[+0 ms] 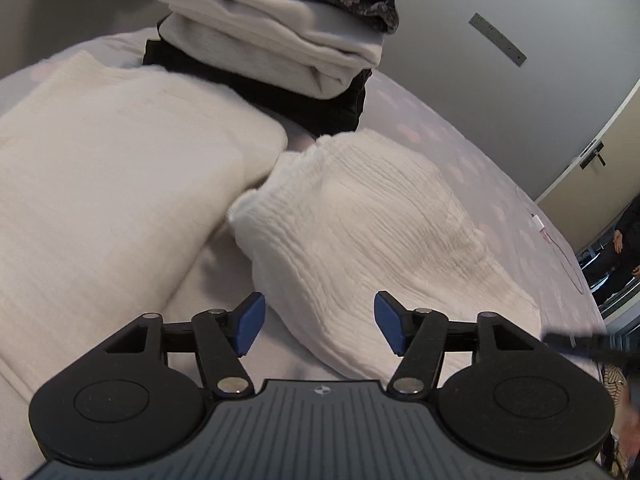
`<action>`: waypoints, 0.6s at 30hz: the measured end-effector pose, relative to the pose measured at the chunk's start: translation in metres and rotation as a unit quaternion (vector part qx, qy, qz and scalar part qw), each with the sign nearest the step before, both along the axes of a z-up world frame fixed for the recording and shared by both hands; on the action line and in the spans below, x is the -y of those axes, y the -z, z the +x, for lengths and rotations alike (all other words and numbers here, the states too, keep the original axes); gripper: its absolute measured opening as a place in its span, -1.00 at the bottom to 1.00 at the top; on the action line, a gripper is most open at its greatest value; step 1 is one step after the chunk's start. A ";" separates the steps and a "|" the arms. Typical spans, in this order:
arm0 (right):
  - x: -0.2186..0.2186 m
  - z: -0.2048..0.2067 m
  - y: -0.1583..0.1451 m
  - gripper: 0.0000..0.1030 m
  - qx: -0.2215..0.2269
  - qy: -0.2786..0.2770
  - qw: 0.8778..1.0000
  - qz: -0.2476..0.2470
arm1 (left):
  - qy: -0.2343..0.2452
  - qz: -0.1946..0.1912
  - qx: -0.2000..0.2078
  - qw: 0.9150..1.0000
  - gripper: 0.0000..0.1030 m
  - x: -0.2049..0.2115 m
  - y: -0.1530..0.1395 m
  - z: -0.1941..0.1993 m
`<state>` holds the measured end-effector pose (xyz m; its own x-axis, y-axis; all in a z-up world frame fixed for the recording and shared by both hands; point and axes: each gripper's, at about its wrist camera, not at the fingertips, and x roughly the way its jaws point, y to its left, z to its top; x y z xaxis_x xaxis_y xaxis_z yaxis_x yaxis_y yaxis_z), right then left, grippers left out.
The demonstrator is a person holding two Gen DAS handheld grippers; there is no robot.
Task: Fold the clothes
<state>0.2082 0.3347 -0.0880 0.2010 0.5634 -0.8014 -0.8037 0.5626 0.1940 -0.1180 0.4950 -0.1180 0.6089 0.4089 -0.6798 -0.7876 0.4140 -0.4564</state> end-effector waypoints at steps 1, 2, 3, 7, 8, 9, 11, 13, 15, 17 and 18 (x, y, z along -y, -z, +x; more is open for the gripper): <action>0.017 0.004 0.005 -0.11 -0.003 0.013 1.000 0.001 | -0.002 -0.009 -0.002 1.000 0.39 -0.001 0.003 0.001; 0.034 0.007 0.010 -0.11 -0.007 0.026 1.000 0.003 | -0.006 -0.021 -0.001 1.000 0.39 -0.003 0.007 0.002; 0.049 0.010 0.015 -0.11 -0.010 0.038 0.999 0.005 | -0.011 -0.033 0.000 0.999 0.39 -0.006 0.011 0.002; 0.094 0.020 0.034 -0.05 -0.024 0.086 0.996 0.010 | -0.029 -0.041 -0.011 0.999 0.39 -0.016 0.022 0.010; 0.104 0.023 0.038 -0.03 -0.030 0.099 0.995 0.015 | -0.031 -0.034 -0.018 0.999 0.39 -0.017 0.023 0.013; 0.113 0.026 0.042 0.00 -0.038 0.112 0.993 0.021 | -0.032 -0.027 -0.024 0.999 0.39 -0.019 0.024 0.016; 0.128 0.031 0.053 0.01 -0.069 0.137 0.987 0.038 | -0.033 -0.017 -0.034 0.999 0.39 -0.021 0.028 0.024; 0.138 0.033 0.066 0.01 -0.106 0.150 0.981 0.053 | -0.035 -0.012 -0.047 0.998 0.39 -0.024 0.034 0.030; 0.142 0.032 0.079 0.00 -0.139 0.151 0.976 0.068 | -0.035 -0.002 -0.057 0.998 0.39 -0.025 0.039 0.035; 0.140 0.029 0.090 -0.11 -0.157 0.149 0.973 0.081 | -0.034 0.012 -0.065 0.997 0.32 -0.026 0.043 0.038; 0.138 0.027 0.094 -0.20 -0.161 0.150 0.972 0.087 | -0.034 0.020 -0.067 0.997 0.24 -0.026 0.044 0.040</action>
<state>0.2348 0.1962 -0.1819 0.1321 0.6511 -0.7474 -0.4908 0.6981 0.5213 -0.0782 0.5213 -0.1617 0.4833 0.4736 -0.7362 -0.8673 0.3735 -0.3291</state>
